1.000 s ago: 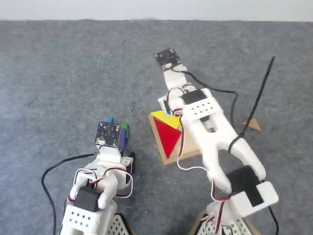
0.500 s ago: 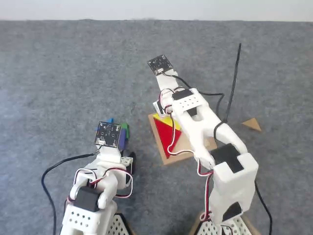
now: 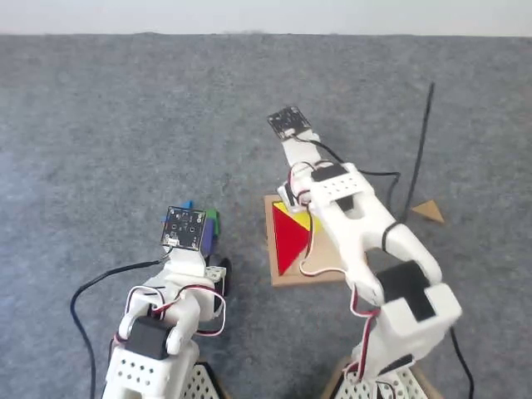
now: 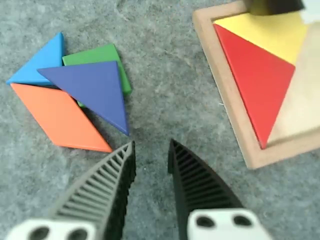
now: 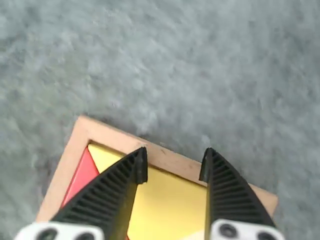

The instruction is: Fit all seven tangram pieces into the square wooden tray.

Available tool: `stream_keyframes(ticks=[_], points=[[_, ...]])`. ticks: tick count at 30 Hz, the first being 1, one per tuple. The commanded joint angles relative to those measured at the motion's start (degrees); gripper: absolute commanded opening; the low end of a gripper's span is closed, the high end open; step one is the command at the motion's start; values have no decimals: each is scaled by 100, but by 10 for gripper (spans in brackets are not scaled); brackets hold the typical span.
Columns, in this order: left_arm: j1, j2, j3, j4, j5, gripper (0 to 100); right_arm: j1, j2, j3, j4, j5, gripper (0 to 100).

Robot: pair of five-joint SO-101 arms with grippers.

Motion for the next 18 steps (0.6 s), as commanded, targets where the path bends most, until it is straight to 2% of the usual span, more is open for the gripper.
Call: stream_keyframes(ticks=[1, 6, 11, 14, 18], points=[[9, -97, -66, 9, 35, 105, 189, -901, 176, -40, 9, 180], [9, -97, -66, 9, 35, 105, 514, -2396, 571, 13, -352, 180], [9, -97, -66, 9, 35, 105, 1235, -3881, 1424, 497, -149, 177], [9, -97, -66, 9, 35, 105, 1640, -4084, 1890, 725, 44, 177], [9, -97, -66, 9, 35, 105, 2018, -3978, 2321, 708, -53, 177]])
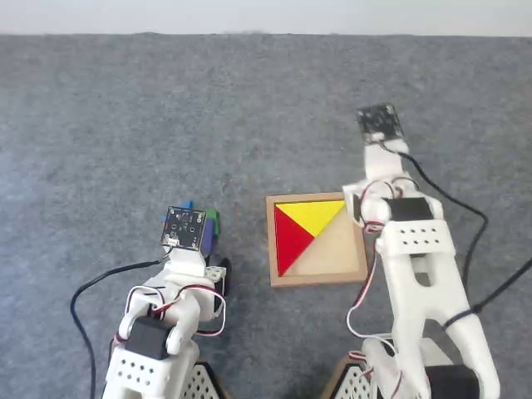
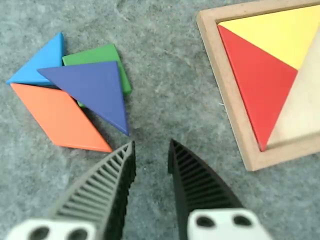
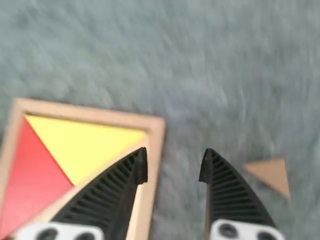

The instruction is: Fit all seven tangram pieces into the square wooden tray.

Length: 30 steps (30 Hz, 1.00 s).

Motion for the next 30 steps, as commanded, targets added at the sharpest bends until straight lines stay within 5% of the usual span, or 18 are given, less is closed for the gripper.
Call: stream_keyframes(ticks=[1, 30], points=[[9, -97, -66, 9, 35, 105, 400, -171, 229, 13, -26, 177], [9, -97, -66, 9, 35, 105, 576, -145, 642, -303, 0, 177]])
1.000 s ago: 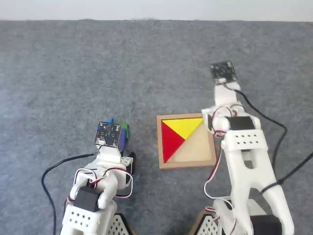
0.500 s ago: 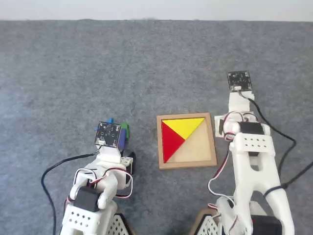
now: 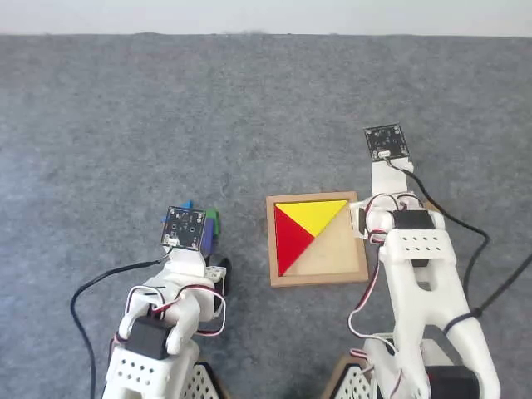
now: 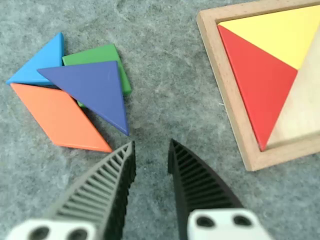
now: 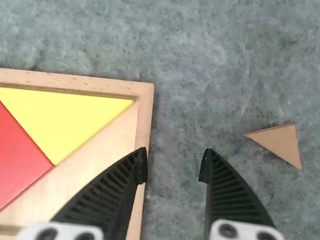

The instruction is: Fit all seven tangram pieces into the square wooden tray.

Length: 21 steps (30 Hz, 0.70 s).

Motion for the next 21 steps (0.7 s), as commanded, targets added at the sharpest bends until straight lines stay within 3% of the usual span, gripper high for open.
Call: stream_keyframes(ticks=[1, 21], points=[[9, -97, -66, 9, 35, 105, 444, -127, -97, -75, 0, 177], [9, -97, -66, 9, 35, 105, 796, -171, -62, -110, -44, 177]])
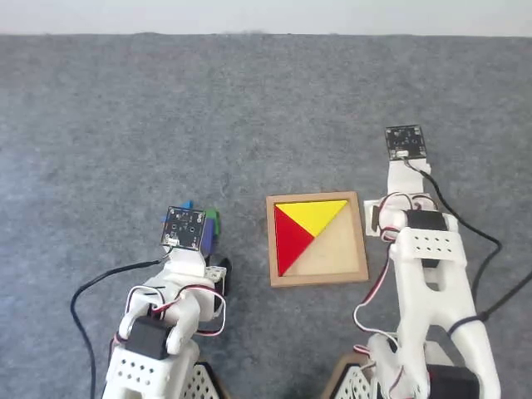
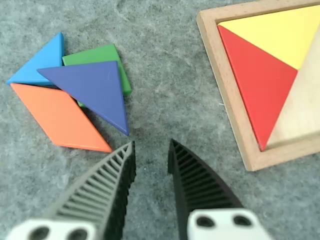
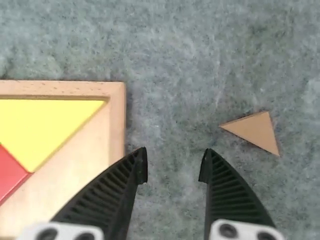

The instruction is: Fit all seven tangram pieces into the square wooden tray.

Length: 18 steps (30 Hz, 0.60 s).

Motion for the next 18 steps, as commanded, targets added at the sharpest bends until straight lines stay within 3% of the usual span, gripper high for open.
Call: stream_keyframes(ticks=[1, 10, 14, 18], points=[[9, -97, -66, 9, 35, 105, 338, -171, -62, -84, -44, 177], [229, -97, -66, 9, 62, 105, 1367, -171, 545, -127, 765, 177], [615, -97, -66, 9, 62, 105, 1552, -180, 1266, -848, 1310, 177], [862, -97, -66, 9, 62, 106, 1587, -444, 1442, -919, 1424, 177]])
